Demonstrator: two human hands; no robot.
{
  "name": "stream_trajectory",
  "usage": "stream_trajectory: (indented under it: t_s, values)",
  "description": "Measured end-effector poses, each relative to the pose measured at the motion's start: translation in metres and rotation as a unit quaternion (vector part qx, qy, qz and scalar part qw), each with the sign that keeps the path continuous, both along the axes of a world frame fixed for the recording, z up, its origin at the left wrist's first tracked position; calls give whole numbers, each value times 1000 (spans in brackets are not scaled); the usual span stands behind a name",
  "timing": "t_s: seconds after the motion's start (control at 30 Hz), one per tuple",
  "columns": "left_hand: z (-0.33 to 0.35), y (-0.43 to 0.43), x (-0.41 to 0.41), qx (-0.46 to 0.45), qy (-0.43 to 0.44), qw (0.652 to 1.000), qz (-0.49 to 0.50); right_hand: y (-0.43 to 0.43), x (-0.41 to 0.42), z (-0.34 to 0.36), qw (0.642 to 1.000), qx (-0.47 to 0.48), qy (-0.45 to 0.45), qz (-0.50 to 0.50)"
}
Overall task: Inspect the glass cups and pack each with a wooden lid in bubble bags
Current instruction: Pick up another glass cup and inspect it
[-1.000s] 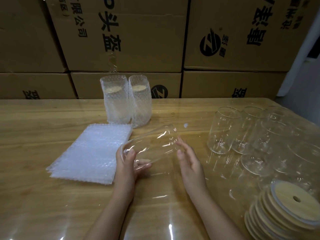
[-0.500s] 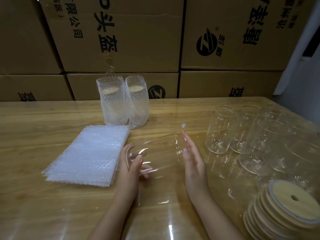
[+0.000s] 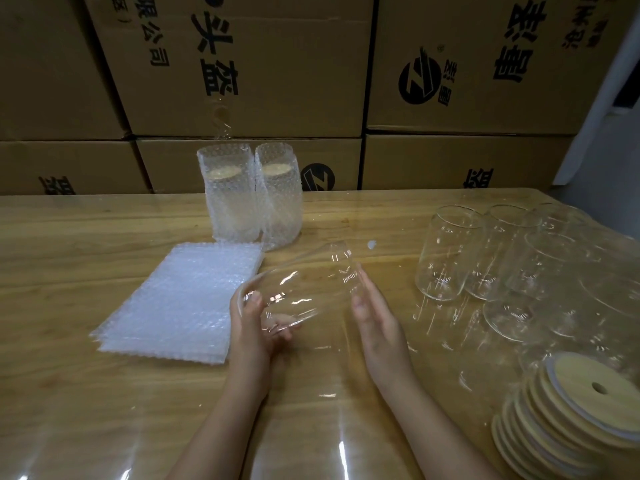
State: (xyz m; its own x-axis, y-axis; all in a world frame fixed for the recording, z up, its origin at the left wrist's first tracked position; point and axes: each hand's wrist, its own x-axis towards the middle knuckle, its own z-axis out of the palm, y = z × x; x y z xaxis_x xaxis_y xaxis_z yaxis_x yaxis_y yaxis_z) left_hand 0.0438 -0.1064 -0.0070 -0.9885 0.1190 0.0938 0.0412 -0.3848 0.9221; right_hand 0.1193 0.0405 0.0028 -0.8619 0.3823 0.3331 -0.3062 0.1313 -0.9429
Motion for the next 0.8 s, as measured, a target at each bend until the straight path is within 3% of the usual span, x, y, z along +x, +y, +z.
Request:
stream_trajectory:
  t_s: [0.4, 0.57, 0.7, 0.8]
  values:
    - [6, 7, 13, -102, 73, 992, -5, 1, 5, 8, 996, -33, 73, -45]
    - [13, 4, 12, -89, 57, 993, -53, 9, 2, 10, 998, -62, 12, -1]
    - [13, -1, 12, -98, 83, 989, -71, 13, 2, 12, 989, -99, -94, 56]
    - [10, -3, 11, -101, 91, 987, -83, 16, 1, 15, 991, -70, -106, 36]
